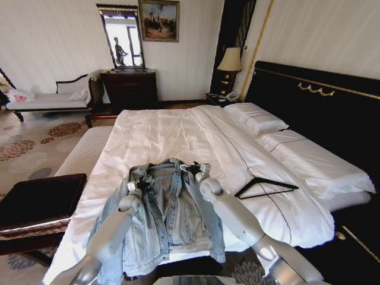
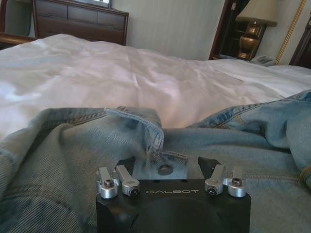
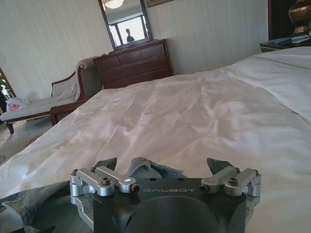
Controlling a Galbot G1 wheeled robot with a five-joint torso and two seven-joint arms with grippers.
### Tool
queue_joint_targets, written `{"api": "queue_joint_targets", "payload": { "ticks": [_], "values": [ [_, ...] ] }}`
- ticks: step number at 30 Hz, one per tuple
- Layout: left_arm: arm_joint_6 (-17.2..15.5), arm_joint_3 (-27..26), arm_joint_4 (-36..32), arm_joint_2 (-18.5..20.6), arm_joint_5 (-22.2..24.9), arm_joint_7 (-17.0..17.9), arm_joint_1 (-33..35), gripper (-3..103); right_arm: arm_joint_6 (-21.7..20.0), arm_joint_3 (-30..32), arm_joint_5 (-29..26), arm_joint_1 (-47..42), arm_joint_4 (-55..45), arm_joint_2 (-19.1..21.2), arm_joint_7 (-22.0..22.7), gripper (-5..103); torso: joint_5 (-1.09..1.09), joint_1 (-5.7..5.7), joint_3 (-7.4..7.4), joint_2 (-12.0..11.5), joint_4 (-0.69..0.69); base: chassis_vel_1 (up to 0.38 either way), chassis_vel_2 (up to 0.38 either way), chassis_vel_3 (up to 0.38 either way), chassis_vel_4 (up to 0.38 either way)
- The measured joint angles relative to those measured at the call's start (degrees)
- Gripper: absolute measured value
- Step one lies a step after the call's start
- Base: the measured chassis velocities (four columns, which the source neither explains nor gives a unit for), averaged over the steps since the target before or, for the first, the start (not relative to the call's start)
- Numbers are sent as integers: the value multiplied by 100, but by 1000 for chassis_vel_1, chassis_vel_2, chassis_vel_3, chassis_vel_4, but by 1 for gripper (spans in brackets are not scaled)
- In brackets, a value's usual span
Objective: Pick up the clothes from the bed and hang them on the clothes hanger.
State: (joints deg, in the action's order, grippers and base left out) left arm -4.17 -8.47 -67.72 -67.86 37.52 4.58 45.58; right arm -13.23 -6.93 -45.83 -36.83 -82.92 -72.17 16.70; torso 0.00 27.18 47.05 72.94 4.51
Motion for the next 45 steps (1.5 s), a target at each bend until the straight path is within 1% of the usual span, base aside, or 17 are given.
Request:
{"api": "queue_joint_targets", "payload": {
  "ticks": [2,4,5,7,8,9,10,11,12,13,16,17,19,26,32,36,45],
  "values": [
    [2,3,15,-5,-2,-4,-14,71,0,3,-1,-2,0,1,0,100,0,0,0,0,0,0,0,0,0],
    [3,30,137,-38,-7,-8,-120,60,0,22,-1,-43,-3,-2,1,100,1,0,0,0,0,0,0,0,0],
    [3,38,179,-47,-7,-9,-145,60,0,29,2,-60,-3,-3,1,100,1,0,0,0,0,0,0,0,0],
    [7,49,260,-63,-23,-11,-188,49,0,42,11,-80,-3,-5,0,100,1,0,0,0,0,0,0,0,0],
    [7,49,260,-63,-23,-11,-188,49,0,42,11,-80,-3,-5,0,100,1,0,0,0,0,0,0,0,0],
    [9,51,275,-66,-26,-11,-198,43,1,48,13,-83,-3,-6,0,100,0,0,0,0,0,0,0,0,0],
    [11,51,278,-66,-27,-9,-205,39,2,54,17,-83,-3,-6,0,100,0,0,0,0,0,0,0,0,0],
    [11,51,277,-66,-25,-5,-211,39,3,57,20,-81,-1,-7,-1,100,0,-1,0,0,0,0,0,0,0],
    [11,52,263,-58,-14,7,-212,33,5,59,26,-78,6,-8,-3,100,0,0,0,0,0,0,0,0,0],
    [11,52,263,-58,-14,7,-212,33,5,59,26,-78,6,-8,-3,100,0,0,0,0,0,0,0,0,0],
    [11,58,200,-25,13,24,-209,17,7,60,43,-76,15,-20,-6,100,0,0,0,1,0,0,0,0,0],
    [11,58,200,-25,13,24,-209,17,7,60,43,-76,15,-20,-6,100,0,0,0,1,0,0,0,0,0],
    [-7,58,112,36,72,36,-165,10,8,55,59,-78,20,-44,-8,100,0,0,0,1,0,0,0,0,0],
    [-85,-72,-191,214,252,61,55,9,8,30,75,-82,18,-70,-8,100,0,0,0,1,0,0,0,0,0],
    [-181,-435,-731,419,531,98,458,9,6,20,84,-108,-24,-76,-13,100,-1,0,0,1,-1,0,0,0,0],
    [-246,-923,-1108,616,783,108,770,9,4,19,136,-171,-66,-81,-25,100,-1,-1,0,1,-1,0,0,0,0],
    [-296,-1270,-1105,848,1115,68,934,9,-46,20,133,-316,-274,-16,-2,100,0,-1,0,1,0,0,0,0,0]
  ]
}}
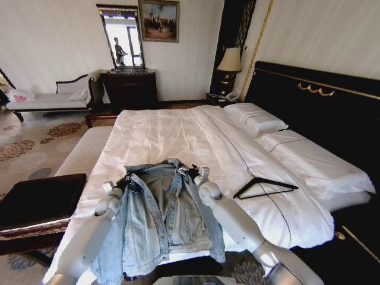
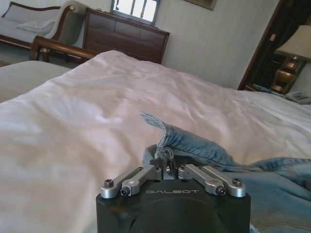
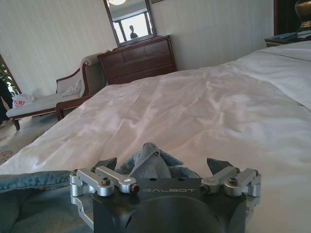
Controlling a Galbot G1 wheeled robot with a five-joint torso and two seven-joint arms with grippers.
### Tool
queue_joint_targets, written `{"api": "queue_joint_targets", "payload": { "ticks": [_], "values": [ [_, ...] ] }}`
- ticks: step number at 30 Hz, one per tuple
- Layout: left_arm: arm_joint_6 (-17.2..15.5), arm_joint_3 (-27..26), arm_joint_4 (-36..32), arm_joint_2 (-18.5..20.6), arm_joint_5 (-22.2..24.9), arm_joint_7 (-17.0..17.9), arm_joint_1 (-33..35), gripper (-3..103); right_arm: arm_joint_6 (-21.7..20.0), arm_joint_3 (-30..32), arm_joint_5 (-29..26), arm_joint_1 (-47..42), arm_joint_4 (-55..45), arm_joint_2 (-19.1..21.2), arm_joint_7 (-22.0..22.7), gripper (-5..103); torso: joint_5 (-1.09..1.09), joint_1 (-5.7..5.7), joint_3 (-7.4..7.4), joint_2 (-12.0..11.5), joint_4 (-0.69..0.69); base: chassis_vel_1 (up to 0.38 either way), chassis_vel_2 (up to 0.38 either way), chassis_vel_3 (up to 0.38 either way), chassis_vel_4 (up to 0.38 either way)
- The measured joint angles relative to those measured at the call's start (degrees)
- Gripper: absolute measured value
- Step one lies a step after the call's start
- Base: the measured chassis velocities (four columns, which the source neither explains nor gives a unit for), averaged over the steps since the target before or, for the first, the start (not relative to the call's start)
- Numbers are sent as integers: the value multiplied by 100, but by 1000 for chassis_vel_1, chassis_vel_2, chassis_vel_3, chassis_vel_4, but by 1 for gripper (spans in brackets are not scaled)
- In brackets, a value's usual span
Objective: Pick up the clothes from the bed and hang them on the clothes hanger.
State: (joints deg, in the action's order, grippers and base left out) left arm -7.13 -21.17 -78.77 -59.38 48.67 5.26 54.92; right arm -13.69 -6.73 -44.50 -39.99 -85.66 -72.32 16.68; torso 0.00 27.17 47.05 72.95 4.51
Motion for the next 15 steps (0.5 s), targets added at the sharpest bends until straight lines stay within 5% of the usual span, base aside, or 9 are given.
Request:
{"api": "queue_joint_targets", "payload": {
  "ticks": [15],
  "values": [
    [-2,-77,243,240,135,-97,80,9,-38,41,-84,-67,-158,59,37,100,0,0,0,0,0,0,0,0,0]
  ]
}}
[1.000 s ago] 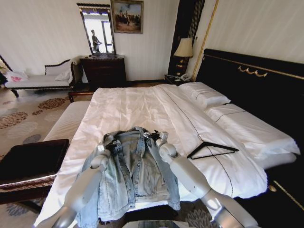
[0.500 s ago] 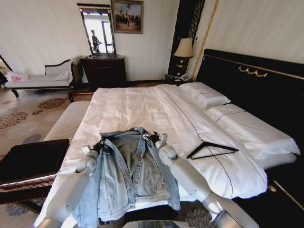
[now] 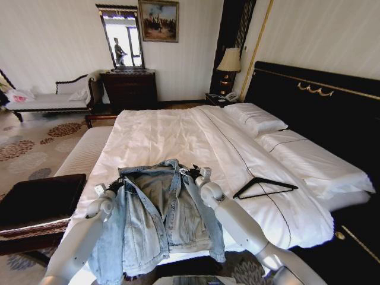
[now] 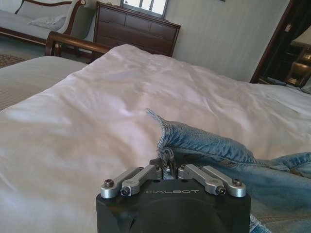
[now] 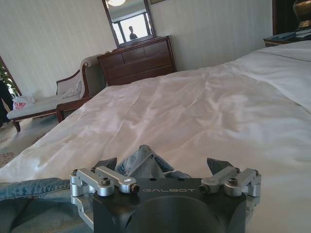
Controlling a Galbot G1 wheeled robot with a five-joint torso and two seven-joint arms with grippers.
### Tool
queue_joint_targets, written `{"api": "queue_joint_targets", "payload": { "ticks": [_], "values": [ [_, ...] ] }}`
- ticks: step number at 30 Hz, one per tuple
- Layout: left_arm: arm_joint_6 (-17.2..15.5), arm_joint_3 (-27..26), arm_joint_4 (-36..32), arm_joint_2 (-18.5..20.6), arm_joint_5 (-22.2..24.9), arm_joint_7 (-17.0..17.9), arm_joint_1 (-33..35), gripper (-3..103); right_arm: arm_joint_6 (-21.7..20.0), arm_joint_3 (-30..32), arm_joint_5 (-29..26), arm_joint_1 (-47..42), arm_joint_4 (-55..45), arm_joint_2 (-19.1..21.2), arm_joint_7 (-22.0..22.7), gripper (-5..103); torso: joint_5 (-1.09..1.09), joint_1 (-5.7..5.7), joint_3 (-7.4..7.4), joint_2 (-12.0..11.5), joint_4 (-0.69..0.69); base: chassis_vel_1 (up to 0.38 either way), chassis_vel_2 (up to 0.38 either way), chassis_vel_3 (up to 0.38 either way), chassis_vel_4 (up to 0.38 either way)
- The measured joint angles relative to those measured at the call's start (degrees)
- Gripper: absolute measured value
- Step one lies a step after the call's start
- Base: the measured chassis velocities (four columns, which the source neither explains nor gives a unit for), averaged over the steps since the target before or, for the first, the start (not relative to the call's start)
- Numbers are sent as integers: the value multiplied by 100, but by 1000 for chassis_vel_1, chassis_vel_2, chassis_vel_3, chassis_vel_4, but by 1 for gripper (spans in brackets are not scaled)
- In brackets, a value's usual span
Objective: Pick up the clothes from the bed and hang them on the clothes hanger.
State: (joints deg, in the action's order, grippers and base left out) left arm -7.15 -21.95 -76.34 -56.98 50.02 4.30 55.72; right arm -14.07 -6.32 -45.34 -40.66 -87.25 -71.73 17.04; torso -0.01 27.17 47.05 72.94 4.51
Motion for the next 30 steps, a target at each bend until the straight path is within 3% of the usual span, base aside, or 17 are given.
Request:
{"api": "queue_joint_targets", "payload": {
  "ticks": [4,6,8,11,14,15,18,20,23,30],
  "values": [
    [0,-37,27,15,-14,-3,59,7,-13,-1,-32,-5,-7,-9,18,100,1,0,0,-1,0,0,0,0,0],
    [0,-48,18,16,-32,3,79,11,-13,-1,-33,-11,-9,-4,18,100,1,0,0,-1,-1,0,0,0,0],
    [-8,-75,-53,14,-125,39,126,22,-14,-2,-33,-19,-11,6,18,100,1,0,0,-1,-1,0,0,0,0],
    [-15,-114,-129,-11,-238,98,161,27,-14,-2,-33,-31,-20,11,18,100,1,0,0,-1,-1,0,0,0,0],
    [-41,-223,-375,-14,-367,143,302,43,-15,-2,-33,-60,-60,43,13,100,1,0,0,-1,0,0,0,0,0],
    [-41,-223,-375,-14,-367,143,302,43,-15,-2,-33,-60,-60,43,13,100,1,0,0,-1,0,0,0,0,0],
    [-51,-356,-704,38,-450,152,553,59,-15,3,-34,-96,-120,79,9,100,1,0,0,-1,-1,0,0,0,0],
    [-52,-420,-839,52,-476,153,663,59,-15,8,-34,-110,-145,98,8,100,1,0,0,-1,-1,0,0,0,0],
    [-37,-652,-1241,82,-588,171,1056,76,-3,36,1,-178,-222,201,7,100,1,0,0,-1,-1,0,0,0,0],
    [170,-1599,-2316,-25,-886,234,2333,97,192,186,427,-491,-413,770,-163,100,0,0,0,-1,0,0,0,0,0]
  ]
}}
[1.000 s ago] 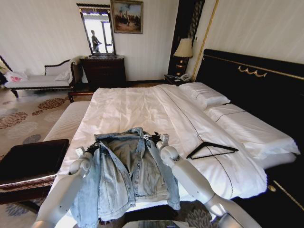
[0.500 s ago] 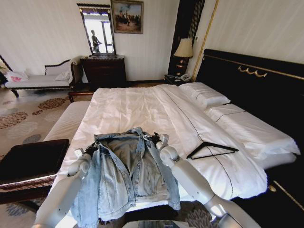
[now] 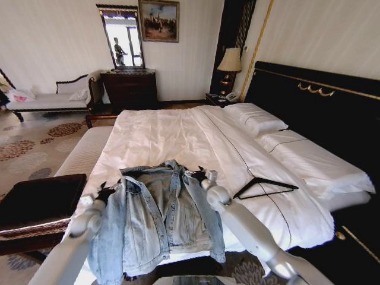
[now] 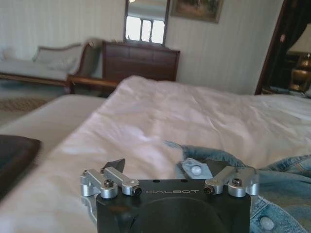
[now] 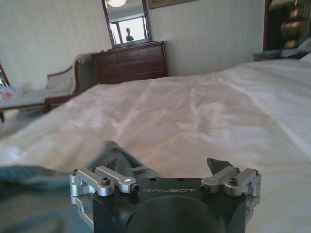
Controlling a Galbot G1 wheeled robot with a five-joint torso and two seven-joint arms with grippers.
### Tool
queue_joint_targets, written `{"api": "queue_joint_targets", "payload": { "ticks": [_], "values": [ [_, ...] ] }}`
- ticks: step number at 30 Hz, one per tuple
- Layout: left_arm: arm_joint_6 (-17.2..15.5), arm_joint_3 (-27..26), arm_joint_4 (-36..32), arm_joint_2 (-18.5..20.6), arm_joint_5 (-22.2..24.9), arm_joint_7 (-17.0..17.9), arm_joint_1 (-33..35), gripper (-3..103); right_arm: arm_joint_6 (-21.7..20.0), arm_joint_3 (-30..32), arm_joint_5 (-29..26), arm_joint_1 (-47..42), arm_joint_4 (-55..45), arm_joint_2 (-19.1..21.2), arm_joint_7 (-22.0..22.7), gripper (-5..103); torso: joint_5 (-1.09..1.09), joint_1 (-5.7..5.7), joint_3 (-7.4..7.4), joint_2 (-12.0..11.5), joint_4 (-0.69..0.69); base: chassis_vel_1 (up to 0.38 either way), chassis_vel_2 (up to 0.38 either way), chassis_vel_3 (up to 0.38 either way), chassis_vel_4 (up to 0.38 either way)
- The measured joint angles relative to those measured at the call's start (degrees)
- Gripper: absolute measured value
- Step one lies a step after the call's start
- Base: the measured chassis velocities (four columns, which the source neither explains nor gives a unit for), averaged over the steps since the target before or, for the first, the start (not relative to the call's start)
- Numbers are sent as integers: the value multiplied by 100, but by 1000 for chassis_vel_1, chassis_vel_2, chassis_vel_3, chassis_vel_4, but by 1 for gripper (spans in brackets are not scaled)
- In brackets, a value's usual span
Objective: Pick up the clothes from the bed and hang them on the clothes hanger.
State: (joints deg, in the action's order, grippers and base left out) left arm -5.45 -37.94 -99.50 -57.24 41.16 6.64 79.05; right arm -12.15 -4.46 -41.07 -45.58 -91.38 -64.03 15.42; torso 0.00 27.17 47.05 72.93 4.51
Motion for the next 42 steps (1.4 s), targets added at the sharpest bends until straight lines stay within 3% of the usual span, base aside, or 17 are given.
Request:
{"api": "queue_joint_targets", "payload": {
  "ticks": [2,3,5,8,14,21,25,36,42],
  "values": [
    [106,-319,-325,-85,-138,-67,377,98,23,74,102,-174,-93,162,-48,100,1,0,0,1,-1,0,0,0,0],
    [295,-749,-760,-266,-333,-171,942,100,34,174,201,-444,-214,323,-96,100,3,-1,0,0,0,0,0,0,0],
    [388,-907,-896,-354,-399,-207,1174,100,39,232,262,-572,-275,378,-120,100,2,-1,-1,1,1,0,0,0,0],
    [876,-1449,-1304,-773,-610,-357,2234,100,61,508,529,-1078,-488,486,-191,100,2,-1,-1,2,0,0,0,0,0],
    [1307,-1708,-1629,-1437,-547,-422,3222,100,104,966,729,-1718,-777,506,-267,100,2,-2,-2,2,-2,0,0,0,0],
    [1349,-1650,-1862,-1955,-514,-426,3343,100,129,1312,755,-2158,-1095,563,-310,100,0,-1,-1,2,1,-70,-68,59,68],
    [1240,-1538,-1985,-2210,-742,-423,3256,100,174,1496,818,-2512,-1308,530,-348,100,0,0,-1,2,0,-174,-164,187,156],
    [1215,-1611,-1993,-2266,-733,-414,3274,100,266,1586,890,-2836,-1634,513,-336,100,6,1,1,0,-1,-222,-213,224,211],
    [1202,-1629,-2000,-2357,-740,-403,3266,100,324,1632,839,-2753,-1787,915,-385,100,-4,1,0,1,0,-23,-26,17,10]
  ]
}}
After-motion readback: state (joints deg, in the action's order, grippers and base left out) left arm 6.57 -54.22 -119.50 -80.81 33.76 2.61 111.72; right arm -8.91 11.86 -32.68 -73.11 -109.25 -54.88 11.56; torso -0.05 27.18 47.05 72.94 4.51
